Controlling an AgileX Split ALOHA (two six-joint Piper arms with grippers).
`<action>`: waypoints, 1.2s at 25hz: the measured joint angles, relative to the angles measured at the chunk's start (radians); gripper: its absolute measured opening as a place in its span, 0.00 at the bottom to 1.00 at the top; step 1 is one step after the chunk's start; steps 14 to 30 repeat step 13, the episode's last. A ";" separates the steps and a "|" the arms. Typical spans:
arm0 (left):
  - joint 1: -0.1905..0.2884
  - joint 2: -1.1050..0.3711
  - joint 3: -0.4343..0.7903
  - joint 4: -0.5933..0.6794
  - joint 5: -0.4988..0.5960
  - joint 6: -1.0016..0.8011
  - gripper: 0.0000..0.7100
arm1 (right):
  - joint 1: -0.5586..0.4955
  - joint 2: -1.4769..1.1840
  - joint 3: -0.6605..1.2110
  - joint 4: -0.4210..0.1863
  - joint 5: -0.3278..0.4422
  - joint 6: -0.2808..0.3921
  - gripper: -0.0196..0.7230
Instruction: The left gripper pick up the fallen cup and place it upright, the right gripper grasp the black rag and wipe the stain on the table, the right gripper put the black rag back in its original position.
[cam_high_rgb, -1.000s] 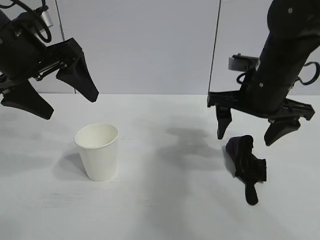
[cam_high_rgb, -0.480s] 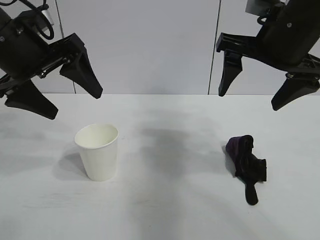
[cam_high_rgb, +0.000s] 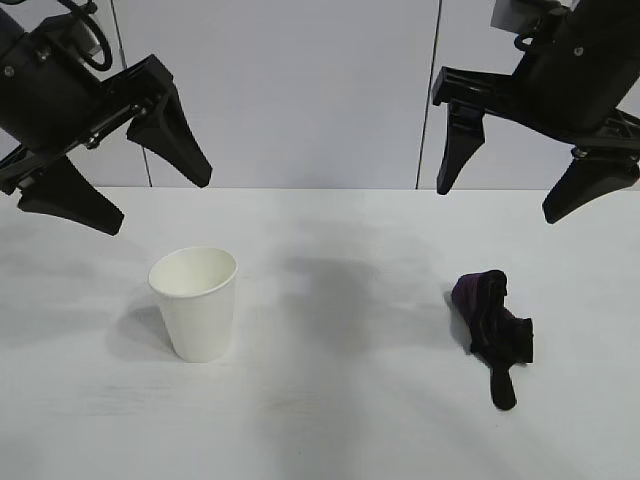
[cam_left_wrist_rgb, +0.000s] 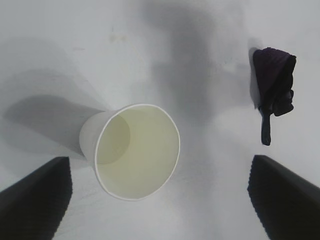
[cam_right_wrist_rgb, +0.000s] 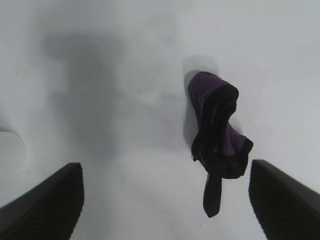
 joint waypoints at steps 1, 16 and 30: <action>0.000 0.000 0.000 0.001 -0.001 0.000 0.97 | 0.000 0.000 0.000 0.000 0.000 -0.001 0.86; 0.000 0.000 0.000 0.001 -0.007 0.000 0.97 | 0.000 0.000 0.001 0.000 0.000 -0.001 0.86; 0.000 0.000 0.000 0.001 -0.007 0.000 0.97 | 0.000 0.000 0.001 0.000 0.000 -0.001 0.86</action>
